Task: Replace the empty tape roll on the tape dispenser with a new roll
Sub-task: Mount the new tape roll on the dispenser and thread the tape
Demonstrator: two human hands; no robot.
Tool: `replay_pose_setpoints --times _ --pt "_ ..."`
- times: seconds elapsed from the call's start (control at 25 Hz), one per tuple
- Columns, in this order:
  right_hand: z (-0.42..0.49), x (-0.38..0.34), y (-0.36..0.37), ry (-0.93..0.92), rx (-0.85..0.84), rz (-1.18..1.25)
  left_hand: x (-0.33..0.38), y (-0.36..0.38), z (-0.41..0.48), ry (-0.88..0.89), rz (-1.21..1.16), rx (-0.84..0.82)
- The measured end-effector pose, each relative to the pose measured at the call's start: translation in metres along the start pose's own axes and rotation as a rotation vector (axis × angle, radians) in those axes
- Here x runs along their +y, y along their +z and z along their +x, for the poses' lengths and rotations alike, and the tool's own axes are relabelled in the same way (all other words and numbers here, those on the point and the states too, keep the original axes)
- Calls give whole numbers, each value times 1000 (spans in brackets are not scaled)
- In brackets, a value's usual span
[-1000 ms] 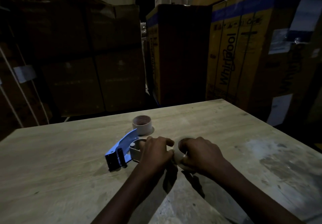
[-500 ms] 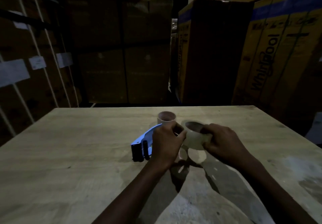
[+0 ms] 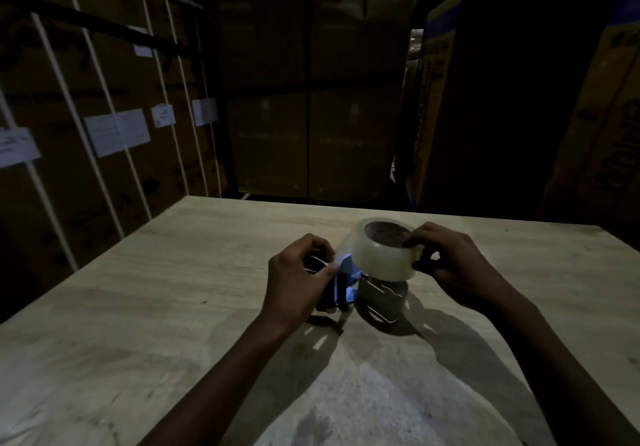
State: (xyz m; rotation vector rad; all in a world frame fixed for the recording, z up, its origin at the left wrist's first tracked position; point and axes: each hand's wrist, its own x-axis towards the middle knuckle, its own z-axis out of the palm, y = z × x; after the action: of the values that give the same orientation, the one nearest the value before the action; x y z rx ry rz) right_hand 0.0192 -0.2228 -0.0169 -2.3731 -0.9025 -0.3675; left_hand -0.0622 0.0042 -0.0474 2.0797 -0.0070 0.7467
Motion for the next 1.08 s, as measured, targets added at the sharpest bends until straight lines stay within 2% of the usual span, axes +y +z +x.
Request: replay_pose_setpoints --times 0.28,0.56,1.08 --pt "-12 1 10 -41 15 -131 -22 -11 -3 -34 37 32" --pt "-16 -8 11 -65 31 -144 -28 -5 -4 -23 60 47" --pt "-18 -15 9 -30 -59 -166 -24 -3 -7 -14 88 -57"
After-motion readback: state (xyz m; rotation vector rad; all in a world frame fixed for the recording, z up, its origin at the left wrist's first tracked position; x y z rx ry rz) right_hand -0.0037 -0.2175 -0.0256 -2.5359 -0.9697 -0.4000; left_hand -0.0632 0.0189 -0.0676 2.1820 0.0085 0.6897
